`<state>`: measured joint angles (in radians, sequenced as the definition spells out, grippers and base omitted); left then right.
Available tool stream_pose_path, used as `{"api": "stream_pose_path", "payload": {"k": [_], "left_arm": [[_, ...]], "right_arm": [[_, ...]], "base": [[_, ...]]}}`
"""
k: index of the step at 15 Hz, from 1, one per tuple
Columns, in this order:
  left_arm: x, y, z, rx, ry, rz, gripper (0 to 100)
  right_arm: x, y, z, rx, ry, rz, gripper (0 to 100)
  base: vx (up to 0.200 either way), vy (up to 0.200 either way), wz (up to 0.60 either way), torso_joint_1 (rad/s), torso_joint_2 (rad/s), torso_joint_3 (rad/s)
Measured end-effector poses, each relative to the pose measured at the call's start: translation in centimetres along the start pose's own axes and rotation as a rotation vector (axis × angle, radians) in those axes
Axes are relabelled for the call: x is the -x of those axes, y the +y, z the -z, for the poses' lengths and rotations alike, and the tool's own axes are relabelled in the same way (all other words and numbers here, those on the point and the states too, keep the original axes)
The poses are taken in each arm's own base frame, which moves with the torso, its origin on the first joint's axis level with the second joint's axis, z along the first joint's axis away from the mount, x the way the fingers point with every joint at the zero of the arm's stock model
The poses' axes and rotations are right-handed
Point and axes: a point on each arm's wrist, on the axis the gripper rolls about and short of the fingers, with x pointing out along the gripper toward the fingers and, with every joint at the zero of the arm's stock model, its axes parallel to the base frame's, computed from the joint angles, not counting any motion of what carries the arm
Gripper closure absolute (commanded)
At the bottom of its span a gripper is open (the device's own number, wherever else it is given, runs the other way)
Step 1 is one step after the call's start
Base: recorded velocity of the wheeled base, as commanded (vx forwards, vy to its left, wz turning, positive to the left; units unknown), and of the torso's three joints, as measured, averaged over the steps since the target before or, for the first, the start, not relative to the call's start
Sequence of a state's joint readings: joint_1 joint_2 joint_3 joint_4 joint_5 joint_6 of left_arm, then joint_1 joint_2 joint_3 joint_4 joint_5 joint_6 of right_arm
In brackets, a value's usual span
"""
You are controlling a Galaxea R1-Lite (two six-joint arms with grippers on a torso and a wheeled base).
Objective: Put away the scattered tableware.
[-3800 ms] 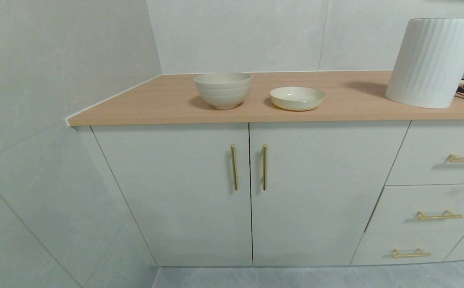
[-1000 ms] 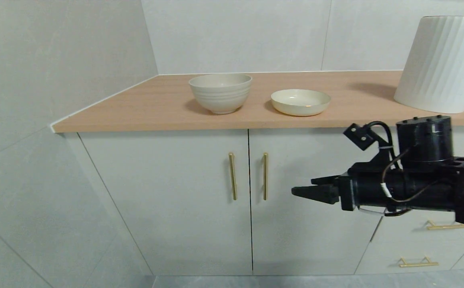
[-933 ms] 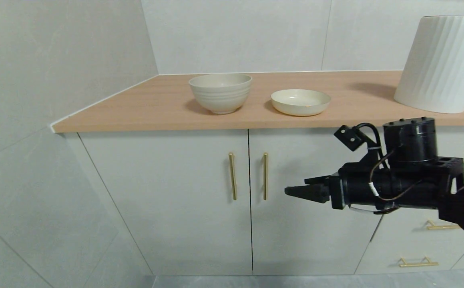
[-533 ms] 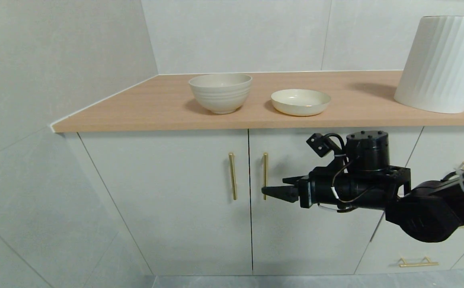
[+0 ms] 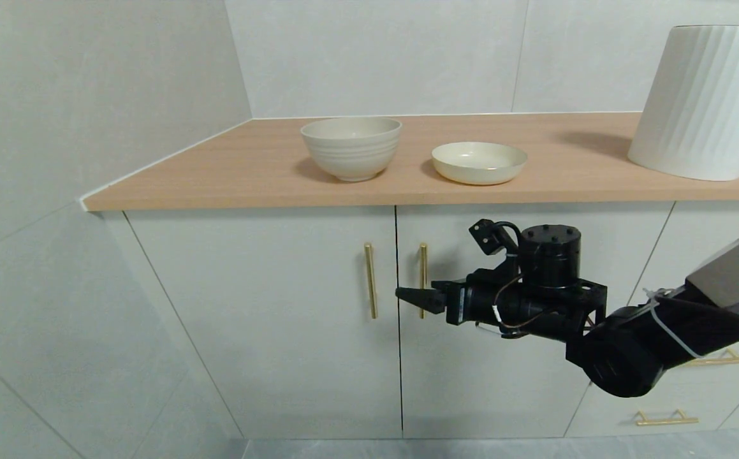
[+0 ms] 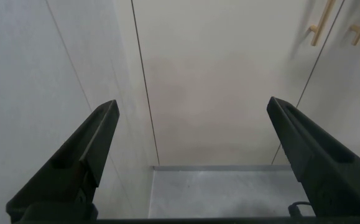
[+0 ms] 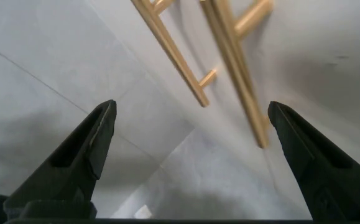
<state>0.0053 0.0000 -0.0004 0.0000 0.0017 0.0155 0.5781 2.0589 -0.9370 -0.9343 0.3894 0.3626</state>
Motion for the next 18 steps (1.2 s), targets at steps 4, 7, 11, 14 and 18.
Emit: {"api": "stream_pose_path", "payload": {"k": [4,7,11,14,18], "left_arm": [[0.0,0.0,0.0,0.000,0.000,0.000,0],[0.0,0.0,0.0,0.000,0.000,0.000,0],[0.0,0.0,0.0,0.002,0.000,0.000,0],[0.0,0.0,0.0,0.004,0.000,-0.001,0],[0.0,0.0,0.0,0.005,0.000,-0.001,0]], "right_arm": [[-1.0,-0.5,0.4,-0.010,-0.033,0.003,0],[-1.7,-0.5,0.8,-0.031,-0.031,-0.004,0],[-2.6,-0.2,1.2,-0.051,-0.064,-0.014,0],[-2.8,0.0,1.5,-0.082,-0.064,-0.023,0],[-2.4,0.3,1.7,-0.099,-0.042,-0.047,0]], "base": [[0.000,0.000,0.00,0.000,0.00,0.000],[0.000,0.000,0.00,0.000,0.00,0.000],[0.000,0.000,0.00,0.000,0.00,0.000],[0.000,0.000,0.00,0.000,0.00,0.000],[0.000,0.000,0.00,0.000,0.00,0.000]]}}
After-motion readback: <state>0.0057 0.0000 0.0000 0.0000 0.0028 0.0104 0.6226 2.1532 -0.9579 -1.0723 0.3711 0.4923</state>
